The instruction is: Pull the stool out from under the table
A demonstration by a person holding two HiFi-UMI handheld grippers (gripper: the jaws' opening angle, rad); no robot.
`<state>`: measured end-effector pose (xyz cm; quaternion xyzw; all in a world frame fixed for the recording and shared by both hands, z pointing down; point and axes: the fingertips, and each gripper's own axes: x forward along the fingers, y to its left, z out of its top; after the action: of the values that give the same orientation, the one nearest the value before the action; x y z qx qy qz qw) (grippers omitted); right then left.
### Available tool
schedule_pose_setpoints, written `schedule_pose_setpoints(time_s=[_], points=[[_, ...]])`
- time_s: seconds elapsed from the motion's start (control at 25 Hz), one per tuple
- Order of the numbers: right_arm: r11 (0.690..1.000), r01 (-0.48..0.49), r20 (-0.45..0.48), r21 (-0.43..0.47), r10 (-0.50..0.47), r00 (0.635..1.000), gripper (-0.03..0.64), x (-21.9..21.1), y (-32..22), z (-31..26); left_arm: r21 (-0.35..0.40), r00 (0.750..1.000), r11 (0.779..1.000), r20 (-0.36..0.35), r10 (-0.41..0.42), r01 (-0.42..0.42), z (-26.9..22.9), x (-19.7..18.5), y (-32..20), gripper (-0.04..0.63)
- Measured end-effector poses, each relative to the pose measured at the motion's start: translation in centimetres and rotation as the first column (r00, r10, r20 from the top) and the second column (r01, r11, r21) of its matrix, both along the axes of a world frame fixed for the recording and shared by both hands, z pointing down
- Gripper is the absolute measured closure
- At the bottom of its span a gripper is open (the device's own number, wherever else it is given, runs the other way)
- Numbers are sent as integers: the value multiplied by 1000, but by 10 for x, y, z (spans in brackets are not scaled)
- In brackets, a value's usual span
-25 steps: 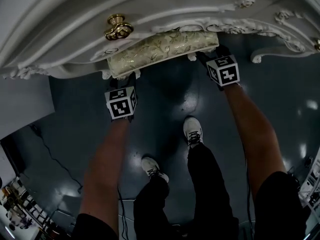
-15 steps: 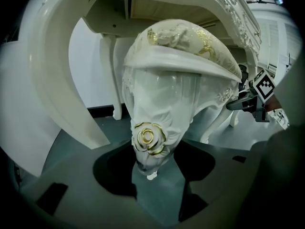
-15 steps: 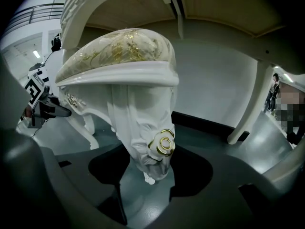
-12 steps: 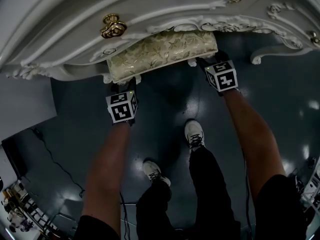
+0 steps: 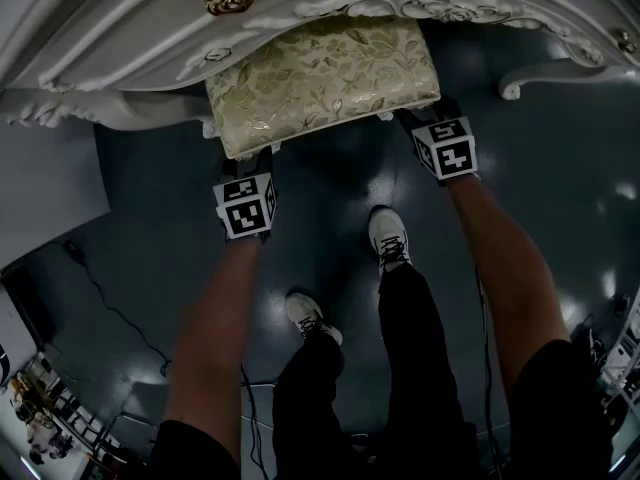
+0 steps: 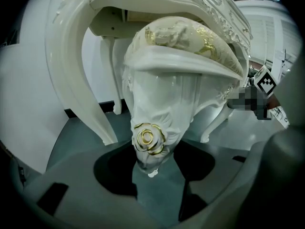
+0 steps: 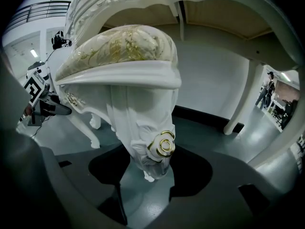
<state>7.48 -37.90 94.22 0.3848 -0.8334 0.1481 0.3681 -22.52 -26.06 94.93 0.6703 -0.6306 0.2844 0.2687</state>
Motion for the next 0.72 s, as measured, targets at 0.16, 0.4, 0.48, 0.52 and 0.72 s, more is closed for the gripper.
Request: schedule_pose_setpoints(time_s=[0.16,0.4,0.48,0.52,0.72], points=[[1000,-7,-7,-11,7,1000,337,4,21,2,-4,1000,1000,5,11,-11,0,3,19,347],[999,-34,-17,-32,33,999,339,8,43,2,-32,999,999,4,41,-40,0,3,32,347],[998,-39,-24,-41,38,999,338,9,49,1,-44,999,998,-3,47,-47,0,3,36,347],[998,-42,-25,-41,41,999,337,9,50,1,-46,999,998,-3,50,-50,0,3,36,347],[996,-64,-33,-56,62,998,337,13,63,3,-62,997,995,-2,74,-74,0,5,43,347]])
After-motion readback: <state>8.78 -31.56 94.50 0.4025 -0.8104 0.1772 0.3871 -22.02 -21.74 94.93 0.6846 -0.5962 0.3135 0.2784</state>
